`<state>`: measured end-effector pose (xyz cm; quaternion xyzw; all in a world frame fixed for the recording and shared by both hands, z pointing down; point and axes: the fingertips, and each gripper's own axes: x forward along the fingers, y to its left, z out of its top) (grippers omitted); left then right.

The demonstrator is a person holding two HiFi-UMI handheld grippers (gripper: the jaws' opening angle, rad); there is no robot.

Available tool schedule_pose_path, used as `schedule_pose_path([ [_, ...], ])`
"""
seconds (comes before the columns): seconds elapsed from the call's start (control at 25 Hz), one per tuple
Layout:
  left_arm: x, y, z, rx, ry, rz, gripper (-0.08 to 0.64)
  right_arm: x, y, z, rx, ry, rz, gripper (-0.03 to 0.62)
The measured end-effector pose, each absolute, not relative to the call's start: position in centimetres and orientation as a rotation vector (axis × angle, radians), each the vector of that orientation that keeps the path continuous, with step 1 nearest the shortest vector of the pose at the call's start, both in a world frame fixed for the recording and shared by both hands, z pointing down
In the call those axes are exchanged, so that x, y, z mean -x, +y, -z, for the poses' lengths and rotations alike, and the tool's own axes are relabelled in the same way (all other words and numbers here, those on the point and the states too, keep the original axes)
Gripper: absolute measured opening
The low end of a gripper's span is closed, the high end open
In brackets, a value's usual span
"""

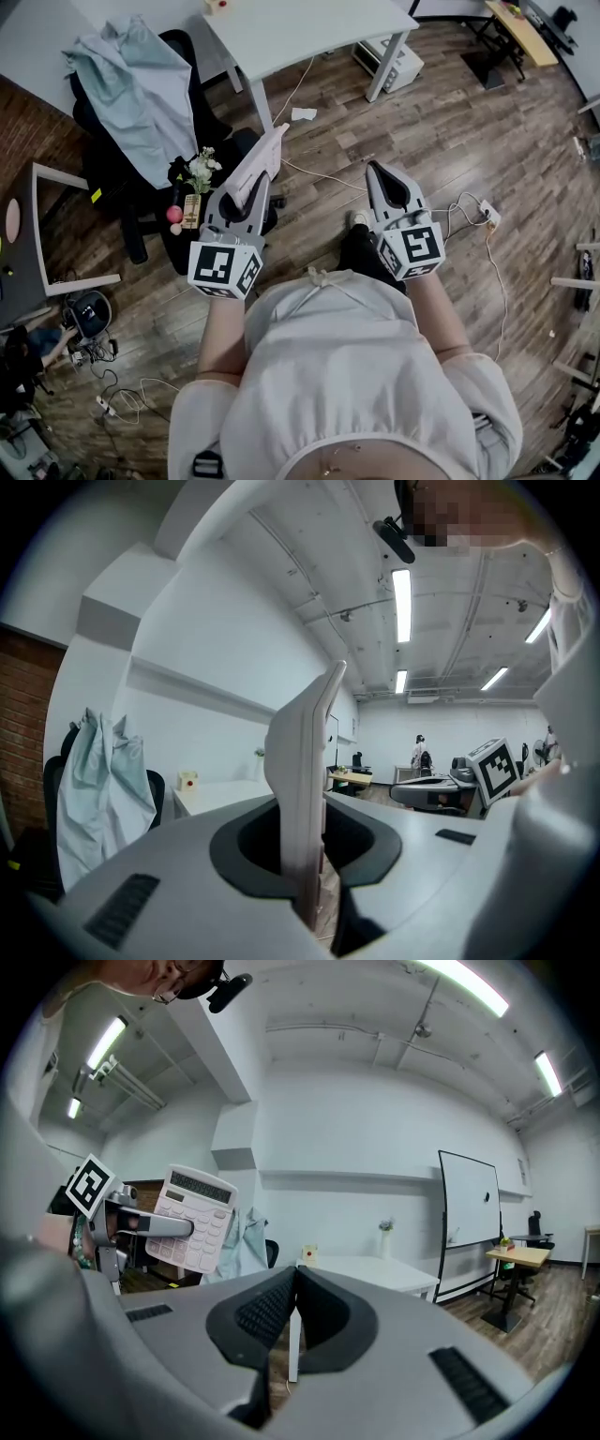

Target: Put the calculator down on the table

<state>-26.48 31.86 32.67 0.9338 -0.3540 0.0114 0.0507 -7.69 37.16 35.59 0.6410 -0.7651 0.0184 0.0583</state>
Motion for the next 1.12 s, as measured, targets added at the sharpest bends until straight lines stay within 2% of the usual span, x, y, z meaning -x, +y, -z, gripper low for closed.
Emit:
schedule_pose_path([
  [0.32,21.0,25.3,-33.9,-2.791,-1.192,-0.086,0.084,1.5,28.7,-37.6,-1.859,-2.393,-0.108,0.006],
  [0.84,5.9,10.5,-34.1,-2.653,-1.412,-0.112,0.084,-12.8,11.0,-37.9,-1.568,-2.514,-0.104,0.006],
  [1.12,1.7,5.2,-35.0,-2.598,-1.425,-0.135,0.084,-16.4,4.6,-39.0,-1.496,-2.536,-0.132,0.006],
])
